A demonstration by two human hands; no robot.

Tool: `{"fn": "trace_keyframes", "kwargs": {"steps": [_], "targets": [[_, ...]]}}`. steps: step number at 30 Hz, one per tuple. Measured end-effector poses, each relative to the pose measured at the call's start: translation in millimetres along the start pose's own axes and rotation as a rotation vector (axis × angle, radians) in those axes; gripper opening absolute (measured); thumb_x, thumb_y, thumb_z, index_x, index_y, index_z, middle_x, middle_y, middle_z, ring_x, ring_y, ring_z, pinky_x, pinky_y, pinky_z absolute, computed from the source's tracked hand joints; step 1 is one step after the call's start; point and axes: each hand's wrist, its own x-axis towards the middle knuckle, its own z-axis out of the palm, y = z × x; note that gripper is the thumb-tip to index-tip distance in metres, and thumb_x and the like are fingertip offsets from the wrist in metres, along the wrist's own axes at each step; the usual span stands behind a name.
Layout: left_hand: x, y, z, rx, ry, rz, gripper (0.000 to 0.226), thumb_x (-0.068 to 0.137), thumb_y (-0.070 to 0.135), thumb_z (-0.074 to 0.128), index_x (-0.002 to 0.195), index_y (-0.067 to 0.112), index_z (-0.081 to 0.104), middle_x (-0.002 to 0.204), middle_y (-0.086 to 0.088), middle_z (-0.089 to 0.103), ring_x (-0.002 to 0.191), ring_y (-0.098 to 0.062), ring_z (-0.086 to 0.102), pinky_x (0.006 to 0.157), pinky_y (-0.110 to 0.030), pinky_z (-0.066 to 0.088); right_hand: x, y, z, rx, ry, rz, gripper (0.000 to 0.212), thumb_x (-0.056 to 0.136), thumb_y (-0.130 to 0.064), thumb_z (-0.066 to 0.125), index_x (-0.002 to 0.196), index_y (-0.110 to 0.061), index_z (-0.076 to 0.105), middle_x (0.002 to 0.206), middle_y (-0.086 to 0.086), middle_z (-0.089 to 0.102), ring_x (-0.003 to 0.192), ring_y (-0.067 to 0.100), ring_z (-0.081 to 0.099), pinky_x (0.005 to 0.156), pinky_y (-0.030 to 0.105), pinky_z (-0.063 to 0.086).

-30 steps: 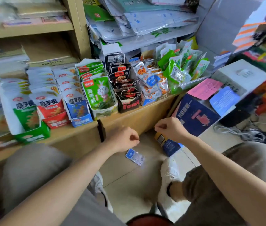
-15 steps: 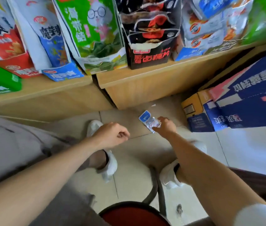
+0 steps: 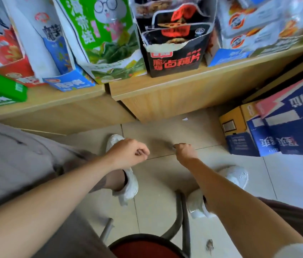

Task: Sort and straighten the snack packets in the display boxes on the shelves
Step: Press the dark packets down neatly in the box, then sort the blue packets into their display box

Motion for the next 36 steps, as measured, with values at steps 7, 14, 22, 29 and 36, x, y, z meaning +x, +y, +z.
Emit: {"fn": "trace_keyframes", "kwargs": {"steps": [7,14,22,29,36], "targets": [[-13.7,86.2,-47.4,0.051,0.104,0.191,0.016,0.093,0.031,0.067,0.106,0.030,0.076,0.089,0.020,0.069,0.087,-0.002,0.067,0.084,-0.031,0.056,-76.4,-3.2,-112.1,0.347,-0.049,-0.016,0.017,0.098,-0.021,0.057,0.110,-0.014,0.067,0.097,0.003,0.068,0.085,0.018,0.068,0.069,0.028,0.057],[-61.6,193.6,-114.0,0.047,0.433,0.438,0.016,0.090,0.031,0.067,0.103,0.034,0.076,0.083,0.018,0.066,0.082,-0.004,0.065,0.081,-0.032,0.056,-188.0,14.1,-258.4,0.485,0.396,-0.104,0.025,0.089,-0.015,0.067,0.067,-0.018,0.056,0.061,-0.009,0.055,0.060,0.010,0.048,0.057,0.031,0.039],[-86.7,265.0,-172.9,0.284,0.757,0.578,0.025,0.089,0.044,0.068,0.110,0.033,0.073,0.108,0.007,0.072,0.104,-0.019,0.061,0.081,-0.030,0.048,-253.8,18.6,-397.7,0.823,0.921,-0.227,0.014,0.088,-0.005,0.071,0.097,-0.017,0.072,0.090,0.000,0.076,0.085,0.010,0.072,0.076,0.036,0.060],[-0.5,281.4,-226.5,0.588,0.737,0.339,0.094,0.078,0.078,0.059,0.152,0.027,0.033,0.156,-0.006,0.039,0.141,-0.029,0.037,0.112,-0.045,0.028,-216.5,6.1,-434.1,0.887,1.005,-0.108,0.022,0.087,-0.007,0.073,0.108,-0.015,0.071,0.094,0.007,0.076,0.080,0.014,0.072,0.074,0.039,0.061],[41.1,273.6,-253.8,0.532,0.862,0.311,0.112,0.066,0.080,0.070,0.155,0.027,0.027,0.148,-0.005,0.045,0.136,-0.027,0.041,0.109,-0.046,0.031,-181.0,11.9,-425.1,1.118,0.916,-0.061,0.009,0.092,-0.011,0.070,0.101,-0.010,0.071,0.086,0.000,0.076,0.072,0.005,0.072,0.065,0.027,0.057]]}}
